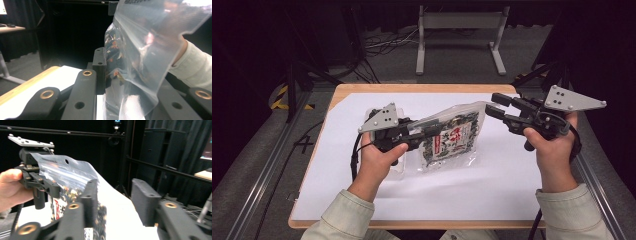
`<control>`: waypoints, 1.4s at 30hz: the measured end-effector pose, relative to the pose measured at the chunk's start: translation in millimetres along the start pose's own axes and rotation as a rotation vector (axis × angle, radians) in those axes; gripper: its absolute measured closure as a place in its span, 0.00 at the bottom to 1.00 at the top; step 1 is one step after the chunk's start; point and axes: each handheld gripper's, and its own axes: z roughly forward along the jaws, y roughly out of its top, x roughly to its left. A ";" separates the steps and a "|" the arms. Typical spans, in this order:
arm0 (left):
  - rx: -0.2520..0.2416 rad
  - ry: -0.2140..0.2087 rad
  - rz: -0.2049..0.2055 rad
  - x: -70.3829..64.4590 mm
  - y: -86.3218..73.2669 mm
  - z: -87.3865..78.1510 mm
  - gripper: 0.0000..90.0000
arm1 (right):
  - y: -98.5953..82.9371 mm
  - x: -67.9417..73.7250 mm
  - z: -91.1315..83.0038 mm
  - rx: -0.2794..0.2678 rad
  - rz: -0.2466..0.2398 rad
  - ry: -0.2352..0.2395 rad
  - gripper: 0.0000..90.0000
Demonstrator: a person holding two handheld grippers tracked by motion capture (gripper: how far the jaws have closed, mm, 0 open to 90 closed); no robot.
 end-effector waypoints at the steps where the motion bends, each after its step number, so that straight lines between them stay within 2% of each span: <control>1: -0.004 0.006 -0.004 0.5 1.4 -1.4 0.83 | -0.3 -0.3 -1.0 -0.002 0.002 -0.010 0.57; 2: -0.004 0.006 -0.004 0.5 1.4 -1.4 0.83 | -0.3 -0.3 -1.0 -0.002 0.002 -0.010 0.57; 5: -0.009 0.017 0.000 1.2 4.4 -5.3 0.83 | -2.2 -2.1 -4.0 0.005 0.007 -0.030 0.49; 10: -0.028 0.052 0.009 4.6 12.1 -19.0 0.83 | -7.0 -5.2 -8.3 0.039 0.009 -0.056 0.40; 15: -0.049 0.093 0.016 8.8 17.7 -32.3 0.83 | -13.7 -9.7 -11.1 0.073 0.020 -0.083 0.35; 18: -0.048 0.105 0.014 11.0 19.5 -38.1 0.83 | -16.9 -12.0 -12.2 0.081 0.029 -0.085 0.34; 24: -0.049 0.161 0.025 14.4 22.4 -51.9 0.83 | -25.8 -18.3 -13.9 0.106 0.039 -0.115 0.29; 37: -0.066 0.258 0.013 25.6 23.9 -80.2 0.83 | -40.9 -26.6 -22.5 0.146 0.041 -0.155 0.30; 42: -0.073 0.285 0.012 29.8 24.1 -89.9 0.83 | -45.8 -29.0 -25.7 0.157 0.058 -0.158 0.36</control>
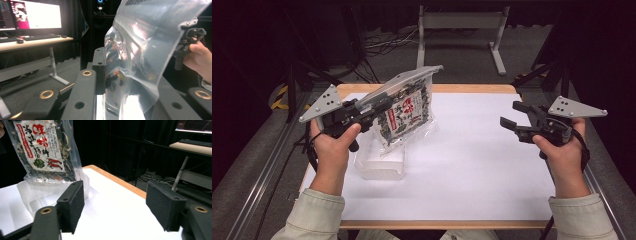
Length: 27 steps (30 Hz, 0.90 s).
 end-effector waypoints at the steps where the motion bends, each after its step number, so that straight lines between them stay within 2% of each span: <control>1: 0.000 0.000 0.000 0.0 0.0 0.0 0.83 | -0.7 -0.5 0.0 0.000 -0.001 -0.001 0.36; 10: 0.001 0.064 -0.006 10.9 -3.5 -11.0 0.83 | -8.8 -5.3 -0.1 0.048 -0.031 -0.034 0.35; 18: -0.010 0.105 -0.019 19.7 -4.6 -16.0 0.83 | -28.8 -13.7 -7.7 0.064 0.000 -0.057 0.34; 27: -0.007 0.118 -0.022 22.6 -5.7 -14.9 0.83 | -47.0 -16.6 -10.6 0.079 0.016 -0.065 0.33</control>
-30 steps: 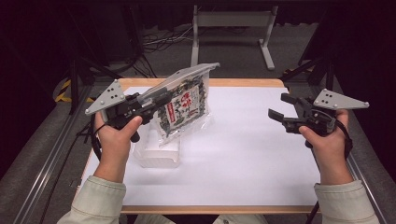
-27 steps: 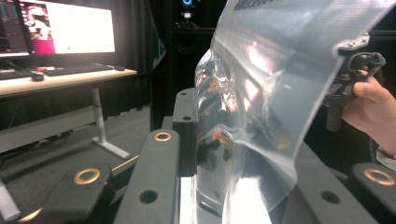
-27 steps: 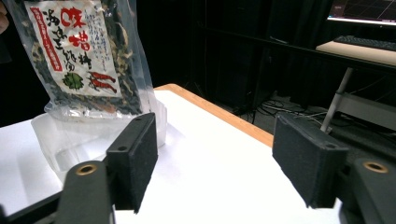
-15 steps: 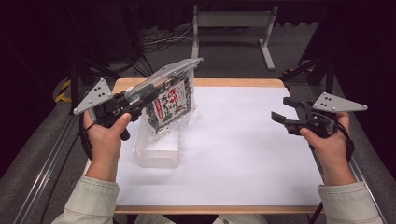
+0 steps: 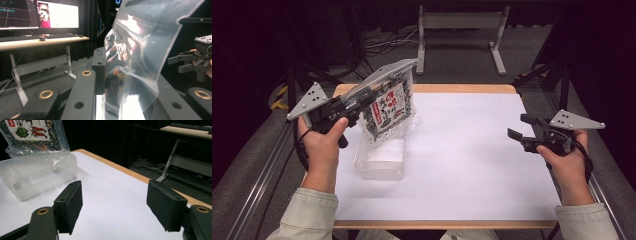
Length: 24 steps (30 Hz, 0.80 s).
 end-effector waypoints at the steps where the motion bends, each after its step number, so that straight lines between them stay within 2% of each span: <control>1: 0.005 0.000 0.004 0.1 -0.2 0.8 0.83 | -2.8 0.4 0.3 0.000 0.005 -0.001 0.33; 2: 0.011 0.000 0.007 0.5 -0.3 1.4 0.83 | -10.9 2.0 3.2 0.007 0.016 0.007 0.34; 6: 0.016 0.016 0.019 2.4 -2.6 4.6 0.83 | -24.3 3.8 10.2 0.030 0.026 0.012 0.34; 9: 0.031 0.021 0.023 2.7 -4.2 5.3 0.83 | -33.5 3.9 14.2 0.025 0.052 0.021 0.34; 15: 0.040 0.042 0.028 5.3 -7.8 1.7 0.83 | -39.5 3.6 15.9 0.034 0.066 0.021 0.34; 24: 0.056 0.050 -0.010 14.9 -20.8 -4.3 0.83 | -41.7 4.0 17.0 0.037 0.075 0.025 0.34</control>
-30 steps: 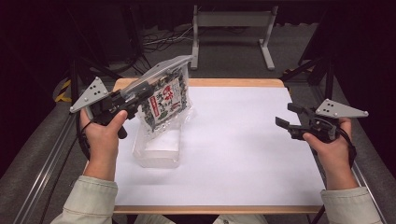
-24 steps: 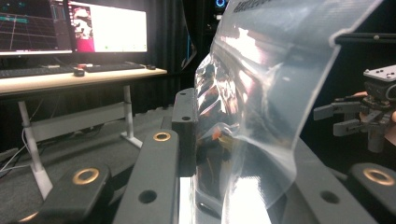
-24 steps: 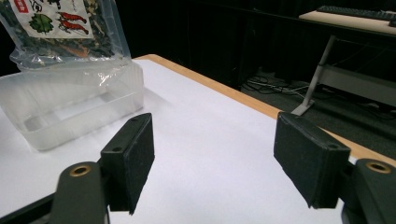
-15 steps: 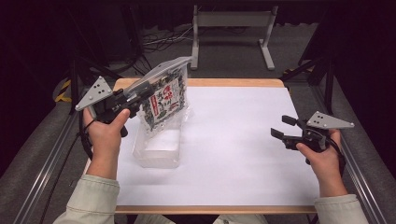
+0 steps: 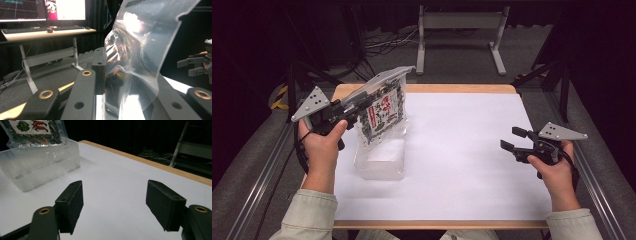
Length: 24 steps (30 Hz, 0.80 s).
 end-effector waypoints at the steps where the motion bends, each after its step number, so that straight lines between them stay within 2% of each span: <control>1: 0.004 0.005 -0.004 1.9 -2.9 -1.3 0.83 | -0.2 -0.2 0.5 0.000 0.004 0.003 0.34; 8: 0.014 0.012 -0.028 7.5 -11.0 -5.1 0.83 | -2.0 -1.5 0.6 0.003 0.016 0.001 0.34; 13: 0.028 0.010 -0.029 7.5 -15.1 -3.3 0.83 | -3.5 -3.0 1.2 0.004 0.025 0.004 0.34; 17: 0.039 0.017 -0.048 9.4 -23.4 -0.7 0.83 | -4.5 -4.0 1.0 0.004 0.039 0.003 0.34; 24: 0.063 0.024 -0.044 9.8 -30.7 3.4 0.83 | -6.2 -5.3 1.1 0.006 0.044 0.004 0.34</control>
